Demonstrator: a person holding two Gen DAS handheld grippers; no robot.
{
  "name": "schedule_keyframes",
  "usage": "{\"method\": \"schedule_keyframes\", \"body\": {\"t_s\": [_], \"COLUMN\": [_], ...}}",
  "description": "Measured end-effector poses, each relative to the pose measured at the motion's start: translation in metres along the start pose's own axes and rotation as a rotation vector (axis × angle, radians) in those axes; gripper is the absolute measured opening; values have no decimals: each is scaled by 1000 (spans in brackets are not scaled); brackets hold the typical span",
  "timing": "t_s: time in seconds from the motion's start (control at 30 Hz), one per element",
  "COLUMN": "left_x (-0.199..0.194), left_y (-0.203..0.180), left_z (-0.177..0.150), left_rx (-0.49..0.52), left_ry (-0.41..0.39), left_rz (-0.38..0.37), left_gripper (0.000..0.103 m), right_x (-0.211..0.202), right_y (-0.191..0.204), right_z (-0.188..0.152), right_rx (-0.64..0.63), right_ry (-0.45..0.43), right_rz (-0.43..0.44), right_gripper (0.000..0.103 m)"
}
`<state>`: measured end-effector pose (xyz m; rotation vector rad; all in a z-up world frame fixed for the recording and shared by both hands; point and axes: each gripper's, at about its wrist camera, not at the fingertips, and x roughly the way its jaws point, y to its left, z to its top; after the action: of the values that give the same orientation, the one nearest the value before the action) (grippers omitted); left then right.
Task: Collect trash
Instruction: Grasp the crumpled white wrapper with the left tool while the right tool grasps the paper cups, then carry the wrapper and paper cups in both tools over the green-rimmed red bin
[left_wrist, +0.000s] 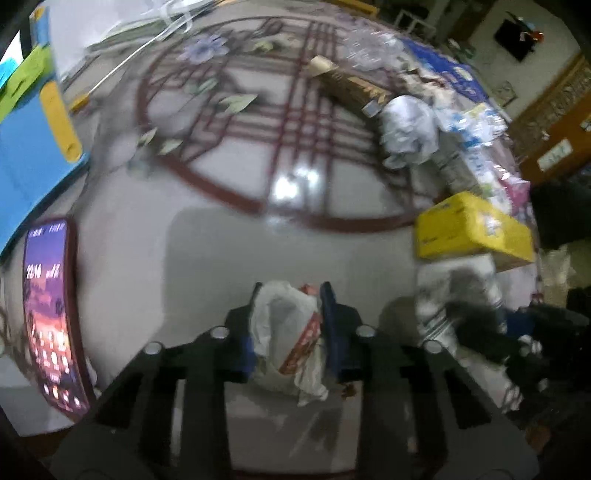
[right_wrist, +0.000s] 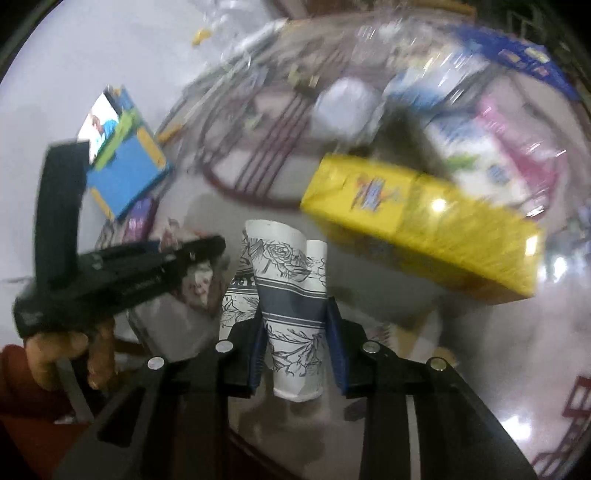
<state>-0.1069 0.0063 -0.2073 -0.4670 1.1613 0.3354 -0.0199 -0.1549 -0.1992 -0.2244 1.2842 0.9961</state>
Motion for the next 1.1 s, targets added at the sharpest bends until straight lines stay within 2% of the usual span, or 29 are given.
{"method": "schedule_keyframes", "body": {"t_s": [0.17, 0.33, 0.6, 0.8, 1.1], "left_x": [-26, -47, -64, -70, -74], "left_y": [-16, -35, -91, -139, -173], "left_z": [17, 46, 87, 101, 107], "left_rx": [48, 72, 98, 157, 207], "left_ry": [-107, -198, -295, -304, -315], "left_rz": [-32, -100, -229, -279, -297], "left_gripper": [28, 27, 27, 27, 28], "right_x": [-52, -93, -137, -160, -188], "right_y": [-10, -25, -46, -59, -81], "right_z": [11, 20, 19, 14, 1], "right_rx": [57, 114, 170, 209, 278], "right_ry": [-159, -283, -403, -452, -535], "right_rz": [-21, -63, -123, -142, -188], "right_gripper": [29, 29, 29, 30, 30]}}
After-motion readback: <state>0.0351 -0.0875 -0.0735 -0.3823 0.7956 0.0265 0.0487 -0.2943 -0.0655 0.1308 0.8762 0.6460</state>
